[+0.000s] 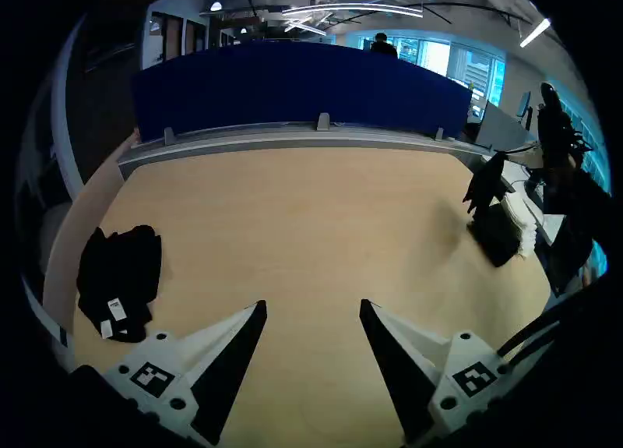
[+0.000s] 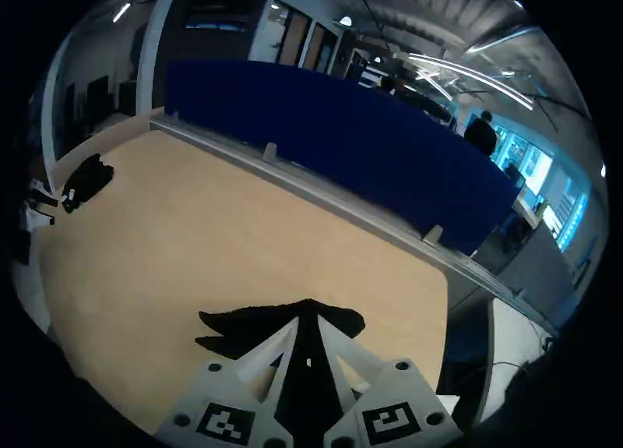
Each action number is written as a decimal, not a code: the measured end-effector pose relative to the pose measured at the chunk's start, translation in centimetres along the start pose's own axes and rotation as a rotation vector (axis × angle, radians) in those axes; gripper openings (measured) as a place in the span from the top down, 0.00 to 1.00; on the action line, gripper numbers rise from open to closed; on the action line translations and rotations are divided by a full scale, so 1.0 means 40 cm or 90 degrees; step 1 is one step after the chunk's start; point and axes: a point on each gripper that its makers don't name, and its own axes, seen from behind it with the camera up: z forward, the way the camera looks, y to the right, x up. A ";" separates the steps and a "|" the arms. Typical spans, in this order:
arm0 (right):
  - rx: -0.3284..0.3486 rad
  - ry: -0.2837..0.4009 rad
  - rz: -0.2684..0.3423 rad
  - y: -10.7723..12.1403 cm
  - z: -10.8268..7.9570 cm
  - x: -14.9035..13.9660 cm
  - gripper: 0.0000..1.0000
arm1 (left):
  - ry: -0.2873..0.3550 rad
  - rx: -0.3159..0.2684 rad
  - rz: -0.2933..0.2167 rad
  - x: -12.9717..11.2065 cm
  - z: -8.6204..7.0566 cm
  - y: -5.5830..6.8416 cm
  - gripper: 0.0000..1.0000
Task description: Fold towel
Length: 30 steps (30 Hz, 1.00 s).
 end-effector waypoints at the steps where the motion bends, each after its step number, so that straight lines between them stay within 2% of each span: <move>1: -0.001 -0.001 0.001 0.004 0.000 -0.004 0.98 | -0.001 0.000 0.001 -0.001 0.001 0.001 0.11; 17: -0.012 -0.013 0.009 0.038 -0.008 -0.047 0.98 | -0.001 -0.002 0.007 0.004 -0.006 0.022 0.11; 23: -0.022 -0.024 0.016 0.053 -0.037 -0.089 0.98 | -0.002 -0.005 0.011 0.004 -0.011 0.029 0.12; 30: -0.037 -0.053 0.030 0.078 -0.086 -0.181 0.98 | -0.003 -0.008 0.017 0.005 -0.013 0.044 0.12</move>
